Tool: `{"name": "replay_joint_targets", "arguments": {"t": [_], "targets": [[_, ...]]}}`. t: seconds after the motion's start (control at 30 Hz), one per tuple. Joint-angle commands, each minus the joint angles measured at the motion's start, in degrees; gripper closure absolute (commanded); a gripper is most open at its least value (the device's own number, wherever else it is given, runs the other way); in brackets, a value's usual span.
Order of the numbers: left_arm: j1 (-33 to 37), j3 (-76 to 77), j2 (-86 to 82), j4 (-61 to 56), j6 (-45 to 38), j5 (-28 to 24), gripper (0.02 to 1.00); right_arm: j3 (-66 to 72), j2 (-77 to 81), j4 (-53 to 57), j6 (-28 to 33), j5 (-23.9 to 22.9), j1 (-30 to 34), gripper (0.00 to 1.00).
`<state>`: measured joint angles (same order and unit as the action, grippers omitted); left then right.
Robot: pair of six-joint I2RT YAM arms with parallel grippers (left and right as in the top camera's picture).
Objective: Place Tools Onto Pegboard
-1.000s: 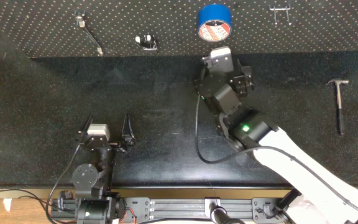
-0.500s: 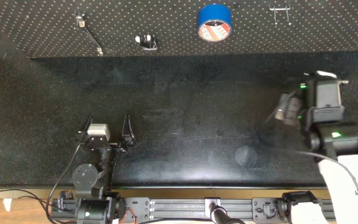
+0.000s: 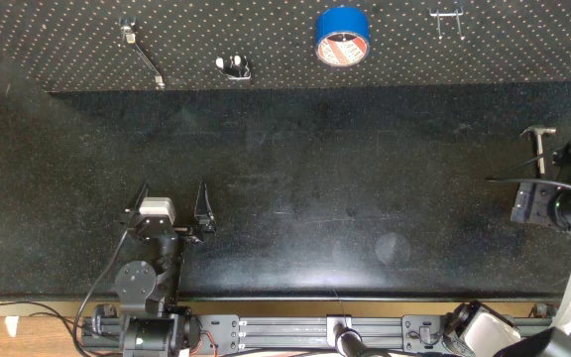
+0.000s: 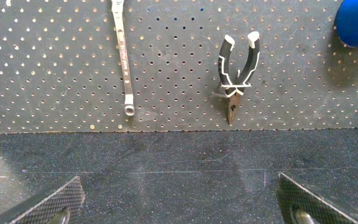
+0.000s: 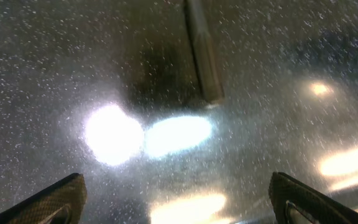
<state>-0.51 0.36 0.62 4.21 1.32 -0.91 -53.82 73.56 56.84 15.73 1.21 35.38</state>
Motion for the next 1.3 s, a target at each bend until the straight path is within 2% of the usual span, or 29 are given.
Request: {"name": "replay_joint_targets", "arguments": {"t": [0.03, 0.27, 0.57, 0.83, 0.9, 1.03, 1.3], "targets": [[0.3, 0.0, -0.4, 0.5, 0.1, 0.2, 0.023, 0.4, 2.1, -3.3, 8.9, 5.5, 2.0, 0.042], [0.3, 0.0, -0.4, 0.5, 0.1, 0.2, 0.023, 0.3, 11.0, -11.0, 13.3, 5.2, 2.1, 0.04], [0.3, 0.0, -0.4, 0.5, 0.1, 0.2, 0.023, 0.1, 16.7, -14.4, 15.0, -1.9, 2.4, 0.042], [0.3, 0.0, -0.4, 0.5, 0.1, 0.2, 0.023, -0.7, 19.0, -14.8, 16.0, -1.4, 3.1, 0.04], [0.3, 0.0, -0.4, 0.5, 0.1, 0.2, 0.023, -0.7, 19.1, -14.8, 18.6, 1.6, 3.1, 0.04], [0.3, 0.0, -0.4, 0.5, 0.1, 0.2, 0.023, -0.7, 19.9, -14.7, 18.9, 4.3, 3.1, 0.04], [0.3, 0.0, -0.4, 0.5, 0.1, 0.2, 0.023, -0.7, 20.6, -16.3, 18.9, 4.9, 3.1, 0.04]]}}
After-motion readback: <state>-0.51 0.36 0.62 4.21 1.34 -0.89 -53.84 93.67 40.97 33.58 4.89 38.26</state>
